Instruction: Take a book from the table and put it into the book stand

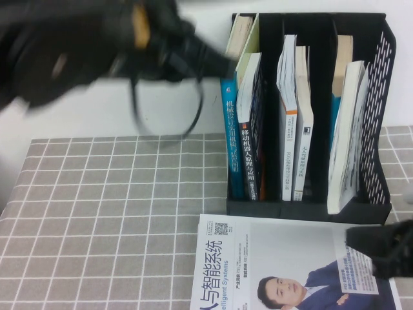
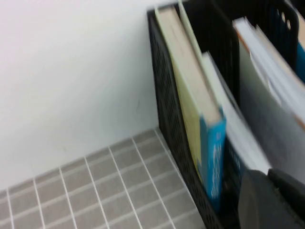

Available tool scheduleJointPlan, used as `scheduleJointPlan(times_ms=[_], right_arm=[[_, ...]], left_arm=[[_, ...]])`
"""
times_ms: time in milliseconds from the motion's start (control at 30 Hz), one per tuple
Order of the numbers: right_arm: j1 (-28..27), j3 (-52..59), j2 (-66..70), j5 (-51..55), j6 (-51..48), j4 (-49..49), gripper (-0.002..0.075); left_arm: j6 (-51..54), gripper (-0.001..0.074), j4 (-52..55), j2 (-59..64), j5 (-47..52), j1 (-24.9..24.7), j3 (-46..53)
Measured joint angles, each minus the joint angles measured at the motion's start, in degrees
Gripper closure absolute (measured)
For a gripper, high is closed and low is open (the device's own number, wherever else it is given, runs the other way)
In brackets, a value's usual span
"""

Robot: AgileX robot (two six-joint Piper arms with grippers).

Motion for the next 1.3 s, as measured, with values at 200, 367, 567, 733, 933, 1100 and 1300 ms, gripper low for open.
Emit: scheduleJointPlan(times_ms=[200,367,567,733,933,1100,1300], right_arm=[[0.0,-5.31,12.77,6.16,-4.18,2.7,0.0728],[0.0,-11.7,20.48,10.63,-3.04,2.81,0.0728],[0.04,-18.01,20.59,5.81,-0.34,2.15,0.0728],[0.04,-24.16,14.72,-0.84,0.48,2.36,0.0728],[0.04,-29.3,9.65,-6.18,0.58,3.7,0.0728],[0.04,-29.42,9.55,-3.71,-1.1,2.78,0.0728],[0.04,-29.42,3.88,-6.79,-1.62,-5.28,0.0728]], left_arm=[[-3.61,0.0734,3.37,-7.73,-3.39,0.0,9.82],[-4.04,0.0735,6.6,-10.69,-4.06,0.0,10.46],[-4.04,0.0736,9.44,-11.64,-3.79,0.08,10.46],[-4.04,0.0736,10.32,-11.64,-3.67,0.13,10.46],[-4.04,0.0736,11.72,-11.64,-4.45,0.13,10.46],[-4.13,0.0736,11.83,-11.64,-4.59,0.13,10.46],[-6.29,0.0736,10.73,-12.15,-6.82,0.13,14.04]])
